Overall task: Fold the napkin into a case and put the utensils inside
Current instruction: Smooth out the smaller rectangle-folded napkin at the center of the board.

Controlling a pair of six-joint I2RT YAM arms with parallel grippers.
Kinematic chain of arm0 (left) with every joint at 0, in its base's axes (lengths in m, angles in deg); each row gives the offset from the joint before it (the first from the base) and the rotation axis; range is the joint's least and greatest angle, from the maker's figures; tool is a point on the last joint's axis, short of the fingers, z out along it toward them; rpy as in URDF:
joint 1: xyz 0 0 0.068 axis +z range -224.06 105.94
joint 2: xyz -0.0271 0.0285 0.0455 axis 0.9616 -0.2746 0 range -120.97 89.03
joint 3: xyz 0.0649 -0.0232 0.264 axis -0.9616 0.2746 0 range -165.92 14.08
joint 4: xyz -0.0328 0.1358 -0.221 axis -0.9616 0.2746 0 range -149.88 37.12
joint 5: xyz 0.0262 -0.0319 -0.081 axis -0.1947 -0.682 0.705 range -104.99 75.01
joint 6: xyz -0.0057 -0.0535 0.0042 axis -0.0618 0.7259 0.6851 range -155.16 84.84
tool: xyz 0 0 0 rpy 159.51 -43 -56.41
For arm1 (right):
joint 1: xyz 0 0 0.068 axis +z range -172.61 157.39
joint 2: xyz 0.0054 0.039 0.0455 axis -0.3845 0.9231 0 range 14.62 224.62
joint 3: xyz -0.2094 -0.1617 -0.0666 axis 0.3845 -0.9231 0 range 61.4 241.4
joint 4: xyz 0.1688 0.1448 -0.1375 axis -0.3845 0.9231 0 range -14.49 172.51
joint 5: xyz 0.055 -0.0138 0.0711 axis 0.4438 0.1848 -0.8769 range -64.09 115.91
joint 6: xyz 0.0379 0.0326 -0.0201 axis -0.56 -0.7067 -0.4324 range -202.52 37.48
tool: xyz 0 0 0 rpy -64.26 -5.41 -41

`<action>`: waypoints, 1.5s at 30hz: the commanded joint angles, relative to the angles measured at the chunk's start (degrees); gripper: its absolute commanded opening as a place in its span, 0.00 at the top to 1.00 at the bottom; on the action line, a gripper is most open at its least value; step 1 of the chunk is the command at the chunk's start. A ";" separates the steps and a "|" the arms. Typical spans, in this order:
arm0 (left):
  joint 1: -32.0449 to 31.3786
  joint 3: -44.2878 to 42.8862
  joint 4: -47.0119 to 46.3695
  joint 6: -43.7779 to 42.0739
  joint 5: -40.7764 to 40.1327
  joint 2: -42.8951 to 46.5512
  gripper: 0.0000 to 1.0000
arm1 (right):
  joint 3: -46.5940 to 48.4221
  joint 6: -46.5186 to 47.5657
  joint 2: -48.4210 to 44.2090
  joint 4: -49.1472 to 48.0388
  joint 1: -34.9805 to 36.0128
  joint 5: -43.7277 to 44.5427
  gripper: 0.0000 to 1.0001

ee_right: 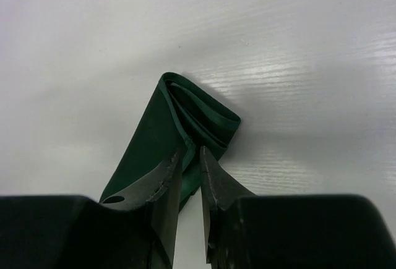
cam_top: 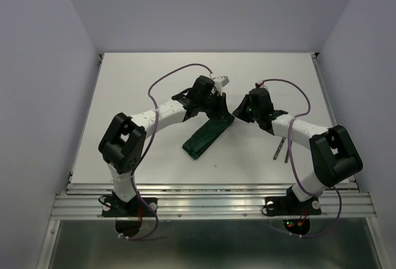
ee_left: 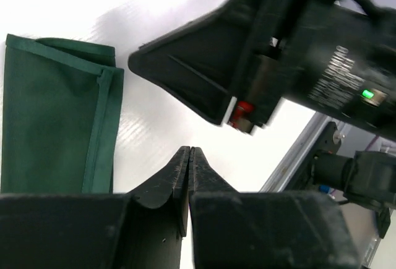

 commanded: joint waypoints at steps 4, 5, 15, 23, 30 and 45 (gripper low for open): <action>0.38 6.15 3.54 -1.61 -3.66 7.60 1.00 | 2.62 2.12 1.18 -1.36 -0.21 -4.00 0.88; 1.17 7.03 4.06 -1.52 -4.72 7.95 1.00 | 3.14 2.29 1.36 -1.37 -0.21 -4.78 0.90; 5.66 22.84 2.75 1.29 -9.03 16.04 1.00 | 6.48 5.36 5.31 0.04 2.25 -5.93 0.95; 7.58 27.68 2.58 2.61 -13.26 21.58 1.00 | 7.98 6.78 7.43 1.62 2.25 -7.16 0.95; 8.03 29.09 2.05 2.52 -8.87 15.52 1.00 | 7.10 6.16 7.95 0.74 2.25 -6.90 0.93; 7.94 32.61 0.29 4.72 -2.54 17.10 1.00 | 11.14 5.02 16.04 1.18 2.25 0.66 0.93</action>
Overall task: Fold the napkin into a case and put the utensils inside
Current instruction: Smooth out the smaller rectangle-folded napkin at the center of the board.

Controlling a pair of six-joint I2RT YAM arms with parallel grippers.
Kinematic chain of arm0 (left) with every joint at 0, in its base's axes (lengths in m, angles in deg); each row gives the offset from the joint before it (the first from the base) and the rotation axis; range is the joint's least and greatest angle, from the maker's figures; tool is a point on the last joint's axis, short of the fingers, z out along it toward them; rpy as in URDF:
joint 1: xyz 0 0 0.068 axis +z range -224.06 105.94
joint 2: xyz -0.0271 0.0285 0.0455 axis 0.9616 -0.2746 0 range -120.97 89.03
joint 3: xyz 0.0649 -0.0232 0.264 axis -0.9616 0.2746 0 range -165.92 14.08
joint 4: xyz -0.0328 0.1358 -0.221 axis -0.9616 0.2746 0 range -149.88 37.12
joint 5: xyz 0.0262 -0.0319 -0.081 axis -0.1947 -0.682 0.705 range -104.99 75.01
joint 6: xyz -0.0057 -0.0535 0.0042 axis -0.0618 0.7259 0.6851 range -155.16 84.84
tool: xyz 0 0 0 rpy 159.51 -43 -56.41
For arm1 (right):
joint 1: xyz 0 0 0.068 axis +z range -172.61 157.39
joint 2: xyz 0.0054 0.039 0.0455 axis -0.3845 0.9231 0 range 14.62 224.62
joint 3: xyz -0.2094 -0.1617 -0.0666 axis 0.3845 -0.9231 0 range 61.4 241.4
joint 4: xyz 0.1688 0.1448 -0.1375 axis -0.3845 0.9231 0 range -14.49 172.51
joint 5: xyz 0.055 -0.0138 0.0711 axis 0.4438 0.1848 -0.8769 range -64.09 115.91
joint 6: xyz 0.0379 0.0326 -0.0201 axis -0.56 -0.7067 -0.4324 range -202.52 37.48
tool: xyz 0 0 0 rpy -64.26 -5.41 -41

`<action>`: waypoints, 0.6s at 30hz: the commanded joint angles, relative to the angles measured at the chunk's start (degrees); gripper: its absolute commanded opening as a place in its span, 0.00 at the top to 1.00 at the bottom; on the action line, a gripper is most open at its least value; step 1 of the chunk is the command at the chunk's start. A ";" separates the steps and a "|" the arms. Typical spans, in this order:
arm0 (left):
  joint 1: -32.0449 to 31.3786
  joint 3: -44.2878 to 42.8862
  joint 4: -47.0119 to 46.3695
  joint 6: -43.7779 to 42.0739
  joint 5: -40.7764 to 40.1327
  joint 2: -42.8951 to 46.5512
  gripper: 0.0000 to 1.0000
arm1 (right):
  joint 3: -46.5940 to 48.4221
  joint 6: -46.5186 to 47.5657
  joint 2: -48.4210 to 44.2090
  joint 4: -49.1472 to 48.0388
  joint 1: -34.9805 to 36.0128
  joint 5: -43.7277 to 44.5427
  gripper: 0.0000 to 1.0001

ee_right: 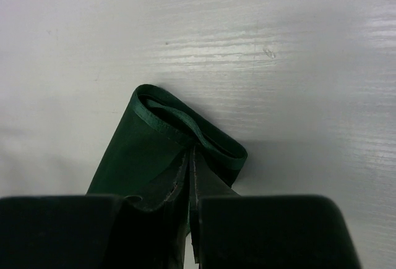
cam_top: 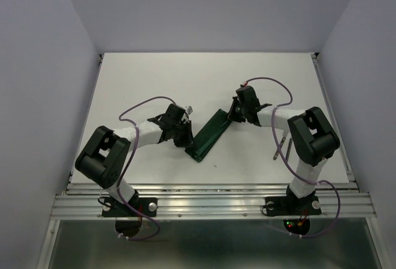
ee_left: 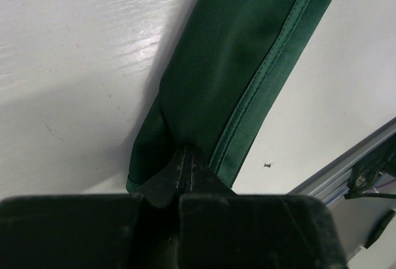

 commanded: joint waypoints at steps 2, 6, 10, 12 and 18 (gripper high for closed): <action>-0.21 1.69 -2.19 0.76 2.73 1.19 1.00 | 1.99 -0.25 1.31 -0.78 0.32 3.76 0.93; -0.73 0.73 -1.32 0.24 2.39 -1.72 1.00 | 1.99 -0.25 1.31 -0.26 0.32 3.33 0.93; -1.53 -3.22 3.34 -1.34 -3.23 3.44 1.00 | 1.46 0.01 -2.37 0.18 0.32 4.38 0.93; -1.70 -5.60 5.19 -2.57 -6.82 5.65 1.00 | 1.37 0.01 -5.87 0.18 0.32 5.52 0.92; -1.97 -15.79 10.11 -5.38 -15.70 6.37 0.76 | 0.67 0.28 -13.27 0.10 0.32 10.52 0.86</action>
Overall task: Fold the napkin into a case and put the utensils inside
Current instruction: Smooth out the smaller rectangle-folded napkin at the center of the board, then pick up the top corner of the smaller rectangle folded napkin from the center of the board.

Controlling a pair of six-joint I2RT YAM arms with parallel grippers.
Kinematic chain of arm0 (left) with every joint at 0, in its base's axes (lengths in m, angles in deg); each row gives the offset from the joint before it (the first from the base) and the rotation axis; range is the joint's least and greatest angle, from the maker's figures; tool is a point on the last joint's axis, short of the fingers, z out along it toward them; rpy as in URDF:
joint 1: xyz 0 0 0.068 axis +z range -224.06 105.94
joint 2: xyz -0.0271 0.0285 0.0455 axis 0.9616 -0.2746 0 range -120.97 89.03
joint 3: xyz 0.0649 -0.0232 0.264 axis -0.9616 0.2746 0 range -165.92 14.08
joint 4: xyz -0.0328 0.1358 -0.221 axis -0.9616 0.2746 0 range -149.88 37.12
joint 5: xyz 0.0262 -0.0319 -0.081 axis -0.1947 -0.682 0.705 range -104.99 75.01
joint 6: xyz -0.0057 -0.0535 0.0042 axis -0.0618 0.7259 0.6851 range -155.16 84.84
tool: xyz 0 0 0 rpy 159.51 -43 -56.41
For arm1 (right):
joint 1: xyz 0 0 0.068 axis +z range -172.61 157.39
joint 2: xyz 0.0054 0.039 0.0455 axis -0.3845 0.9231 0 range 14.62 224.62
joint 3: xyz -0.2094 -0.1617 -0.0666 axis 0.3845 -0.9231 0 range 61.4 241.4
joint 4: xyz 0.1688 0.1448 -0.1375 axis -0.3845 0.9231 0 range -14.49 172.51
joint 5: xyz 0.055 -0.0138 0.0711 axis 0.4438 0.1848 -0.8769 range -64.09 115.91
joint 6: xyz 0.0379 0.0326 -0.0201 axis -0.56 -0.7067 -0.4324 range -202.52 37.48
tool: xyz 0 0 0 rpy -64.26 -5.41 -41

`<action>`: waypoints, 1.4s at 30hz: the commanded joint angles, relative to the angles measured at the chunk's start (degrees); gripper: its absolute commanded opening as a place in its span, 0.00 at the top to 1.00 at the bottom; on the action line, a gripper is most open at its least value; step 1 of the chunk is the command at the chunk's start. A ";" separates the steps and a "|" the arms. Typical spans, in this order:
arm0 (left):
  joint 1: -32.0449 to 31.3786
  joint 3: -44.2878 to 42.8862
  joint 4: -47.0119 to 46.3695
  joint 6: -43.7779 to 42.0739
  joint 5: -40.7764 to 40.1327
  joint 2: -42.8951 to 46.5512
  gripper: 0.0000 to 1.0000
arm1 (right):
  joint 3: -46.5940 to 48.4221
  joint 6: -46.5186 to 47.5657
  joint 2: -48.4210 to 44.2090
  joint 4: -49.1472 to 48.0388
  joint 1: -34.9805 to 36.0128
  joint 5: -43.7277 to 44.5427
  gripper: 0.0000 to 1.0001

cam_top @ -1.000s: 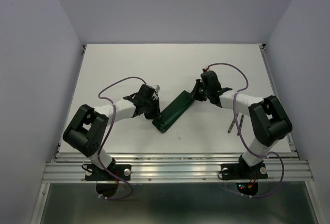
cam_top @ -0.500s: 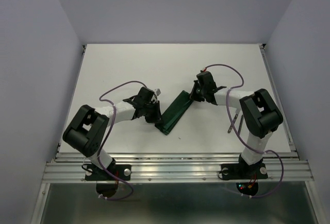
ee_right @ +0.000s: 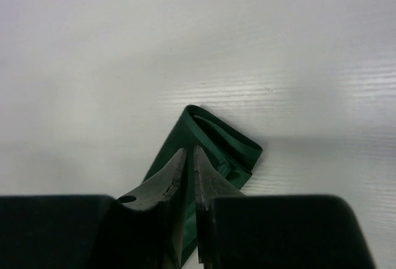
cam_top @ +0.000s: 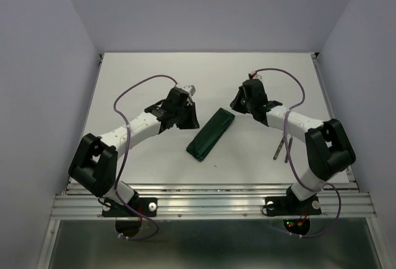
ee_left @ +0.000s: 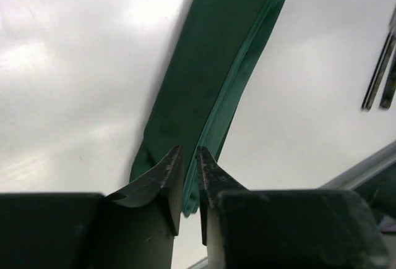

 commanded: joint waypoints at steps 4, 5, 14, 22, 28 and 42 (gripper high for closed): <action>-2.96 -13.96 4.42 -4.14 -15.15 -3.28 0.69 | -1.59 0.50 -7.08 -1.50 -1.79 5.84 0.85; -3.75 -15.55 4.77 -4.41 -16.48 -4.34 0.68 | -2.29 0.23 -7.25 -1.50 -2.59 5.66 0.85; -13.24 -33.31 11.54 -5.73 -30.90 -20.78 0.57 | -12.57 -1.26 -12.70 -1.59 -11.11 3.47 0.84; -16.76 -43.59 14.26 -8.01 -29.14 -31.23 0.41 | -19.69 -0.91 -18.85 -1.50 -18.85 0.65 0.82; -17.64 -48.43 13.39 -9.15 -28.27 -36.25 0.40 | -20.67 -0.82 -19.82 -1.41 -19.56 -0.66 0.82; -18.52 -52.57 14.53 -11.88 -29.06 -41.71 0.52 | -20.31 -0.82 -19.47 -1.50 -19.56 -1.46 0.82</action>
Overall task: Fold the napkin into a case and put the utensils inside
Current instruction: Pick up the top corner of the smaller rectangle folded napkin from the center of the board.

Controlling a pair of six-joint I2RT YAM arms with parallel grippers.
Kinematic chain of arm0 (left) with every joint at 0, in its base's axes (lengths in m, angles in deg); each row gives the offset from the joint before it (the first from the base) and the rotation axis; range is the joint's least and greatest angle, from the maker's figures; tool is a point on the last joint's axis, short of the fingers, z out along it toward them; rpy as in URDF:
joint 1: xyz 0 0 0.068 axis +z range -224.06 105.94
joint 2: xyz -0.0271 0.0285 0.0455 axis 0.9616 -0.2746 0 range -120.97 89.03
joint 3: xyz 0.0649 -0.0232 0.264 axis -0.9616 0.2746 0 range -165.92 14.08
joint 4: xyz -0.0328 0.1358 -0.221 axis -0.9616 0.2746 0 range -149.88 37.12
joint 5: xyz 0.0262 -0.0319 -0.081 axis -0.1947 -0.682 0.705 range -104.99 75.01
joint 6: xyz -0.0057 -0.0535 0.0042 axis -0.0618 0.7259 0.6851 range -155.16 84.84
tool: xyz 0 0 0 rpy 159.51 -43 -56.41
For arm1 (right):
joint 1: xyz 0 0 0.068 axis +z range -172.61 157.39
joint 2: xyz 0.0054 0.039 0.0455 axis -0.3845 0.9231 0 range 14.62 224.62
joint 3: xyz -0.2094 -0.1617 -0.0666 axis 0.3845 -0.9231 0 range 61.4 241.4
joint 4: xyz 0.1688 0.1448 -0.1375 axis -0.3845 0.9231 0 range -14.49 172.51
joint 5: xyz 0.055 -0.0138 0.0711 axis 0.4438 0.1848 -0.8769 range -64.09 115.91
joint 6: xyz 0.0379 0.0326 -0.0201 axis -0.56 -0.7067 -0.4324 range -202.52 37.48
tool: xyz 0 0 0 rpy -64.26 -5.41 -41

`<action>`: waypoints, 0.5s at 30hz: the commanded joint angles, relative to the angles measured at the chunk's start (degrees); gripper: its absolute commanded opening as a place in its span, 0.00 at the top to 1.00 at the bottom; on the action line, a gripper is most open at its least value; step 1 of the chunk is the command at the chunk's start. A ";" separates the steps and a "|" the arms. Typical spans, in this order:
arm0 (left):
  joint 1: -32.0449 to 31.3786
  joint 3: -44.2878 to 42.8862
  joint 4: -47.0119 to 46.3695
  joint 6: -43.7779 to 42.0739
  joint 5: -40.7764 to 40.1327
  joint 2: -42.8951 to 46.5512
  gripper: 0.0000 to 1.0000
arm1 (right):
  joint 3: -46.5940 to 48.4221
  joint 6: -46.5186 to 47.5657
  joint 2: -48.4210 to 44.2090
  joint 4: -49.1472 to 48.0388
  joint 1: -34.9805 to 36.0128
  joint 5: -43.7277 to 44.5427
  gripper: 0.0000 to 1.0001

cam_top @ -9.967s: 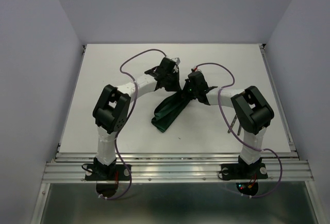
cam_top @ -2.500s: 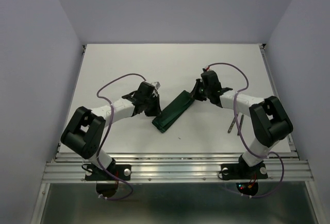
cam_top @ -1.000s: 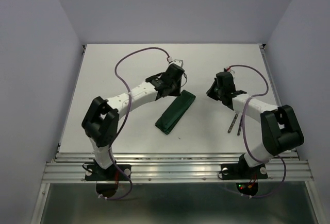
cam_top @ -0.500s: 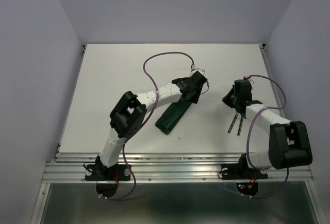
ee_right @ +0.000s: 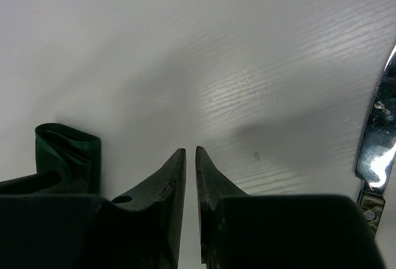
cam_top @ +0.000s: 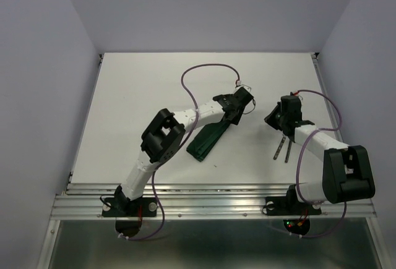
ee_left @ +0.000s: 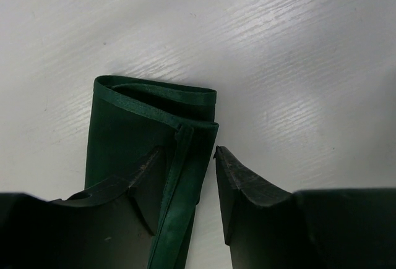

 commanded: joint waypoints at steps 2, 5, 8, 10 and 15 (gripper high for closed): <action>-0.53 -2.76 0.89 -1.19 -1.21 -0.64 0.54 | 0.23 0.23 -0.98 -1.46 -0.02 -0.47 0.82; -0.71 -2.76 0.80 -1.46 -1.30 -0.99 0.55 | 0.41 0.23 -0.72 -1.46 -0.02 -0.56 0.82; -0.88 -2.94 1.07 -1.81 -1.65 -1.34 0.52 | 0.58 0.23 -0.45 -1.46 -0.02 -0.74 0.82; -0.97 -2.94 1.07 -1.81 -1.92 -1.52 0.52 | 0.67 0.23 -0.37 -1.46 -0.02 -0.83 0.82; -1.06 -2.94 1.16 -1.90 -2.44 -1.43 0.61 | 0.76 0.14 -0.28 -1.46 -0.02 -1.09 0.82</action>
